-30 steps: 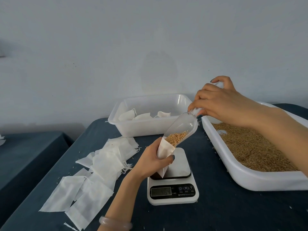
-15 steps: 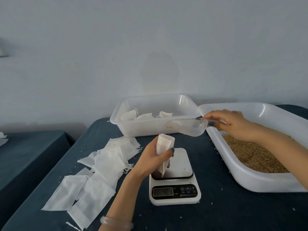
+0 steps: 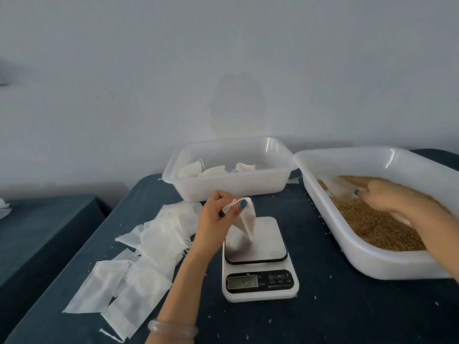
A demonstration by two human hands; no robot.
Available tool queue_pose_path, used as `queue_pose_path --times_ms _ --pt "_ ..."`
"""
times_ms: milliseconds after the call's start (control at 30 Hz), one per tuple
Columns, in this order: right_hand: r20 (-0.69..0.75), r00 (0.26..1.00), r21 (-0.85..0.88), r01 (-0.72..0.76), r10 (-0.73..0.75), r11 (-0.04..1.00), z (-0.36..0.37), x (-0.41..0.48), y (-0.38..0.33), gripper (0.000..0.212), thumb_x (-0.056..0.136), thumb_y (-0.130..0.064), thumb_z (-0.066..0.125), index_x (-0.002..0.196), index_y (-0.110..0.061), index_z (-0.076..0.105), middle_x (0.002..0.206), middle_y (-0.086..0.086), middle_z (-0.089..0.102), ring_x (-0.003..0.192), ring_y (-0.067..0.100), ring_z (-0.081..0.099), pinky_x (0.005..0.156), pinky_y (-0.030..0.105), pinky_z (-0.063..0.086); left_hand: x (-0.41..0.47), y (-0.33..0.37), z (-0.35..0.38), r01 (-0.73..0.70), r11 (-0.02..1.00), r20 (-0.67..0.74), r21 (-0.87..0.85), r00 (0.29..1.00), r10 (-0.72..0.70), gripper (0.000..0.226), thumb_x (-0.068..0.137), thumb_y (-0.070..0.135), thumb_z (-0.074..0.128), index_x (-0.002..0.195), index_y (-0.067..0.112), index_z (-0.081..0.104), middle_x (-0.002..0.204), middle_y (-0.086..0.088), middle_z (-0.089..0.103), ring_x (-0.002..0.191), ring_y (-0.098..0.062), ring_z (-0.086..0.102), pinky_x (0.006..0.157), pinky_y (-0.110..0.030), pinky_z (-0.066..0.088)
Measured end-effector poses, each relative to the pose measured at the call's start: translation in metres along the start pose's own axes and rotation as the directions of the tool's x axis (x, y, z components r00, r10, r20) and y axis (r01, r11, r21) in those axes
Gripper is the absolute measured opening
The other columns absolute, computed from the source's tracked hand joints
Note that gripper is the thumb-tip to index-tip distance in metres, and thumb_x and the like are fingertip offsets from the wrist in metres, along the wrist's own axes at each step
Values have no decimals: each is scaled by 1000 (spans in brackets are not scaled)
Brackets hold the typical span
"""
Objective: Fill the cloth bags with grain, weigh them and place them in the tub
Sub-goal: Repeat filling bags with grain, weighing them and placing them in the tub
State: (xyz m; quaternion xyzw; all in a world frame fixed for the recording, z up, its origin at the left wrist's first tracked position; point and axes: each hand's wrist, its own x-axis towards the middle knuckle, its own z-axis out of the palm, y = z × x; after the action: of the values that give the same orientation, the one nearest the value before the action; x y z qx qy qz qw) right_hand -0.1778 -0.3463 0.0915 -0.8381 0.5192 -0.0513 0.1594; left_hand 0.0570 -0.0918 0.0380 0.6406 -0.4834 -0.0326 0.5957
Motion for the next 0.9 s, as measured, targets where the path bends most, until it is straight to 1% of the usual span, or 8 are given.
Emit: queue_pose_path --times_ms 133,233,367,433,533,667,767,900 --pt "145 989 -366 24 32 930 7 -1 0 33 102 -36 47 104 -6 60 93 3 59 82 18 55 76 27 44 1 0 3 15 999 5 -36 1000 -15 27 92 22 66 72 40 69 91 -3 64 86 -15 59 77 -26 46" --pt "-3 998 -410 53 -59 910 5 -4 -7 35 97 -41 50 77 -13 53 85 3 60 80 20 59 81 34 53 -2 3 5 3 996 102 -87 995 6 33 96 15 62 88 45 74 101 2 70 96 -16 64 83 -28 50" --pt "-248 937 -387 139 -248 911 7 -23 -31 36 99 -42 43 117 -11 50 115 10 59 107 30 54 76 35 46 -4 -4 4 96 994 200 47 974 -103 17 99 19 58 99 30 71 98 4 71 93 -21 63 88 -44 52" --pt "-294 889 -319 256 -352 913 11 -38 -48 38 99 -34 43 130 -13 47 122 10 58 113 30 50 79 38 46 -5 -6 1 114 993 192 32 974 -118 11 98 30 59 103 29 69 99 7 70 94 -23 63 87 -41 52" --pt "-365 792 -138 474 -490 869 23 -62 -73 38 98 -20 47 135 -14 46 124 4 58 113 25 48 92 39 44 -5 -2 -1 130 989 130 -69 984 -121 31 90 56 54 103 32 68 103 15 70 99 -8 64 84 -18 49" --pt "-450 684 62 666 -574 744 53 -85 -100 27 97 -12 47 123 -18 53 110 -9 59 103 9 50 84 22 41 -4 -4 -2 169 984 -13 -62 985 -170 42 95 61 41 99 28 68 99 21 71 97 4 63 81 -13 45" --pt "-361 786 331 612 -502 718 81 -79 -107 13 100 -18 46 109 -22 54 97 -12 59 92 3 55 74 14 41 -2 -10 -7 229 972 -192 -49 953 -235 38 102 49 37 92 27 66 93 21 70 86 4 62 77 -16 47" --pt "-235 929 574 371 -288 730 112 -55 -92 13 103 -25 44 97 -19 54 79 -4 58 70 11 56 60 23 38 0 -18 -13 339 941 -322 -9 890 -323 30 104 39 41 89 24 63 81 21 69 72 0 58 71 -25 45"
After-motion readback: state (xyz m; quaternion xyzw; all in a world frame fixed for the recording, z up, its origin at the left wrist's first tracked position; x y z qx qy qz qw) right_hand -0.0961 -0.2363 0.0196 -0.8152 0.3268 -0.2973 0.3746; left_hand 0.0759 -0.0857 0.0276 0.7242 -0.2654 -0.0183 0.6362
